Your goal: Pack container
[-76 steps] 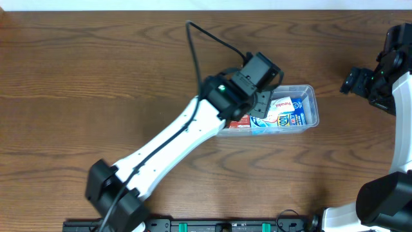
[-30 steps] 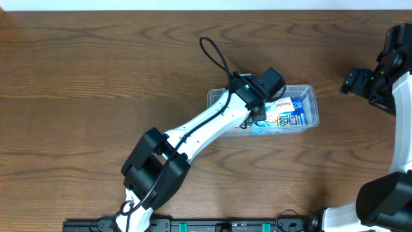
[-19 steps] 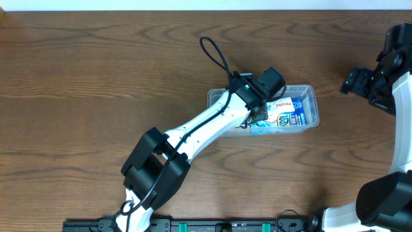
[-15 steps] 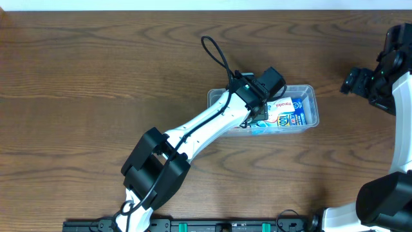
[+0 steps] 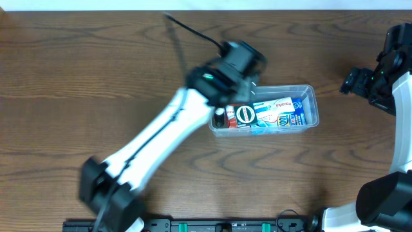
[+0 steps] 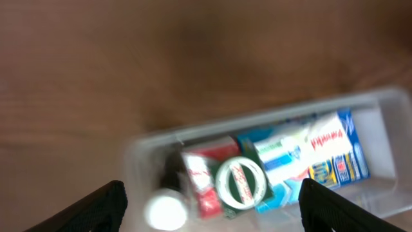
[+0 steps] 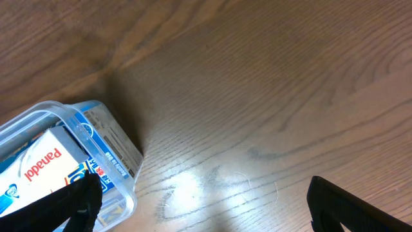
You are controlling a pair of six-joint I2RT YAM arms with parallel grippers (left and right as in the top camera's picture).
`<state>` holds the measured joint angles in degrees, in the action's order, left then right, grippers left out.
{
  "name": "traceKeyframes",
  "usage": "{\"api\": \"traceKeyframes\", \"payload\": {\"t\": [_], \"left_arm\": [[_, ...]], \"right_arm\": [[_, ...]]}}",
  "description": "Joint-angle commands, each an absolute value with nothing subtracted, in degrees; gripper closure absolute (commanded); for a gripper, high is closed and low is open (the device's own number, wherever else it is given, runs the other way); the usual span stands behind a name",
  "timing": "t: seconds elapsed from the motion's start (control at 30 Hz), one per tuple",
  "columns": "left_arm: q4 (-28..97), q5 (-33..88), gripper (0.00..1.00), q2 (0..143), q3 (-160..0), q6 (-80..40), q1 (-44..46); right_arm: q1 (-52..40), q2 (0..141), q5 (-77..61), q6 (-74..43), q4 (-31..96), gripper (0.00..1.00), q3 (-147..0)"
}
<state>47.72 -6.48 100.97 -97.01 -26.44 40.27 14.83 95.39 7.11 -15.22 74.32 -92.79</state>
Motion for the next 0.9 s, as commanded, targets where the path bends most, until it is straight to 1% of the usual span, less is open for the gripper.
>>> {"api": "traceKeyframes", "payload": {"t": [0.0, 0.27, 0.43, 0.57, 0.87], "left_arm": [[48.5, -10.0, 0.12, 94.4, -98.2, -20.7, 36.0], [53.6, -15.4, 0.11, 82.5, -98.1, -20.3, 30.0], [57.2, -20.1, 0.10, 76.1, -97.3, -20.4, 29.6], [57.8, -20.3, 0.10, 70.3, -95.2, -20.4, 29.6], [57.2, -24.0, 0.09, 51.8, -85.2, -23.2, 29.6]], "right_arm": [[15.3, 95.3, 7.3, -14.5, 74.3, 0.01, -92.8], [15.3, 95.3, 7.3, -14.5, 74.4, 0.01, -92.8], [15.3, 95.3, 7.3, -14.5, 74.3, 0.01, -92.8], [15.3, 95.3, 7.3, -14.5, 74.3, 0.01, -92.8], [15.3, 95.3, 7.3, -14.5, 74.3, 0.01, -92.8]]}}
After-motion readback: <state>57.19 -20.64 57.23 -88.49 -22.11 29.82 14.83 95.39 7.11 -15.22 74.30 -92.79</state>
